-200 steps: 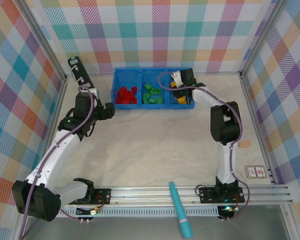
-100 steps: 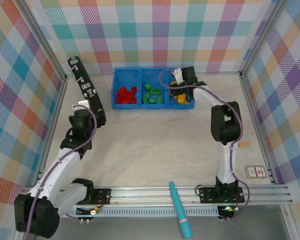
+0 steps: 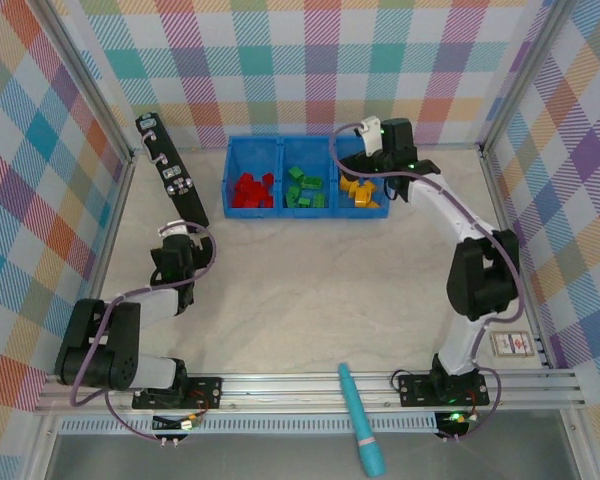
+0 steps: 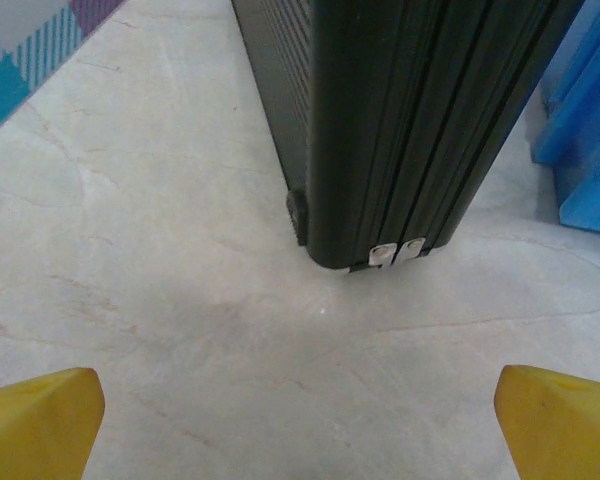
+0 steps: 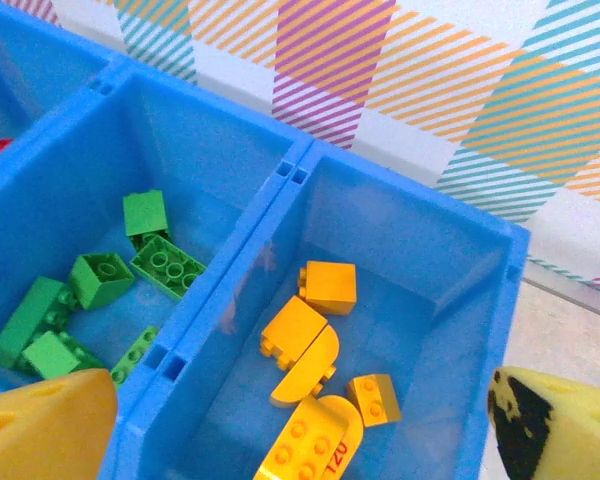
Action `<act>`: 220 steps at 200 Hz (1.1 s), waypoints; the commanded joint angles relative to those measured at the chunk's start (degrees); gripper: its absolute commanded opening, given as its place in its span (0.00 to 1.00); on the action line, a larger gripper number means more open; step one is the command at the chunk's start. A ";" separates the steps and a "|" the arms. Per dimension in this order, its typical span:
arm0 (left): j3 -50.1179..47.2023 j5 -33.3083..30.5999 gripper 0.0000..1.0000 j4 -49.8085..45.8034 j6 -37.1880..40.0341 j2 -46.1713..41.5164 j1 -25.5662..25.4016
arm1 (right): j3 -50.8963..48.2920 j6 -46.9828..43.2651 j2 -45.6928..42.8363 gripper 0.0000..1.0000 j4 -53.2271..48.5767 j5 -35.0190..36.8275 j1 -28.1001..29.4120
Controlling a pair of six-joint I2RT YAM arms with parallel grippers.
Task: Sort the legos into containers by color
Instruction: Reset both arms
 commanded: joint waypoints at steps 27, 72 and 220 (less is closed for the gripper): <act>-0.06 4.06 1.00 15.48 3.21 7.47 -0.71 | -7.86 1.90 -11.66 0.99 -3.80 -0.69 -0.06; -0.75 3.74 1.00 19.62 2.44 10.93 -0.14 | -27.63 5.14 -28.75 0.99 0.94 4.83 -2.08; -0.18 0.62 1.00 19.06 3.36 11.17 -1.82 | -70.09 10.29 -18.48 0.99 64.69 -3.56 -15.34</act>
